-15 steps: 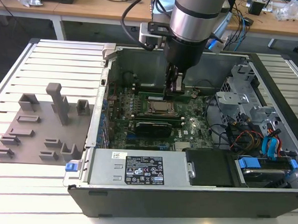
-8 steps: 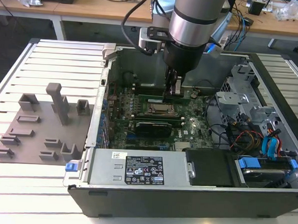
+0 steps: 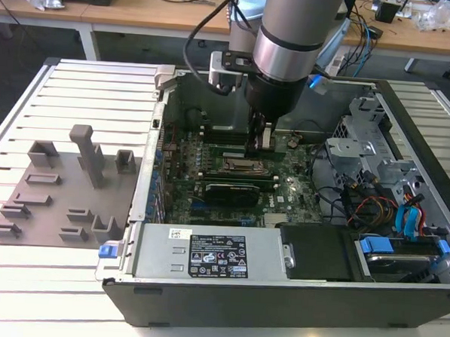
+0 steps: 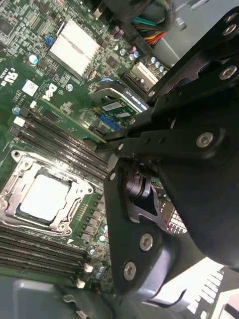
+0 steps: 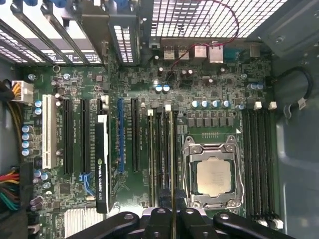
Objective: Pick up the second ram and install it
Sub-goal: 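Insert the second ram into the second slot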
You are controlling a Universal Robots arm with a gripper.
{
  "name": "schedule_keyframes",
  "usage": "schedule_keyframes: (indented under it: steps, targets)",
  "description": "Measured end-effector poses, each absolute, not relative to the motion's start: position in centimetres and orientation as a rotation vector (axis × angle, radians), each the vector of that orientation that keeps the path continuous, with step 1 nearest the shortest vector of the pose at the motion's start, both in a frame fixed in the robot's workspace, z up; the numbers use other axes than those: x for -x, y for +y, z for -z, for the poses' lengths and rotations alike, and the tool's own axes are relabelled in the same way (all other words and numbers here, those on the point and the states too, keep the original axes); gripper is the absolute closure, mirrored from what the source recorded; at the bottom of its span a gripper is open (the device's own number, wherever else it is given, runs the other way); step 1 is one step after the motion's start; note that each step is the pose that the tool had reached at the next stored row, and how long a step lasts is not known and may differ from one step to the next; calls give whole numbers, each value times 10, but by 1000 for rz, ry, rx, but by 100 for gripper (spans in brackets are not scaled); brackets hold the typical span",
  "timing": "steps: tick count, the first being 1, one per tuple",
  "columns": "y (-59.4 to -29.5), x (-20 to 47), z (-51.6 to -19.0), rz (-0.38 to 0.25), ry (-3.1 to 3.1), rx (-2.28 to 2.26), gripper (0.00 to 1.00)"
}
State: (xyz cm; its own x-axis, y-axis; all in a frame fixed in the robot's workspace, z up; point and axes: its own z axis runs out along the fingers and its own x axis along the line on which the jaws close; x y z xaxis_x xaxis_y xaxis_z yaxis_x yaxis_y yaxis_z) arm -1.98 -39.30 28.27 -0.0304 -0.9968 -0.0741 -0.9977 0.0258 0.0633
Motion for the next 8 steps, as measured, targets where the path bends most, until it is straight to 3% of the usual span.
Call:
schedule_keyframes:
  steps: [8]
  targets:
    - [-387, 23, -253, -152, 2238, 2187, 87]
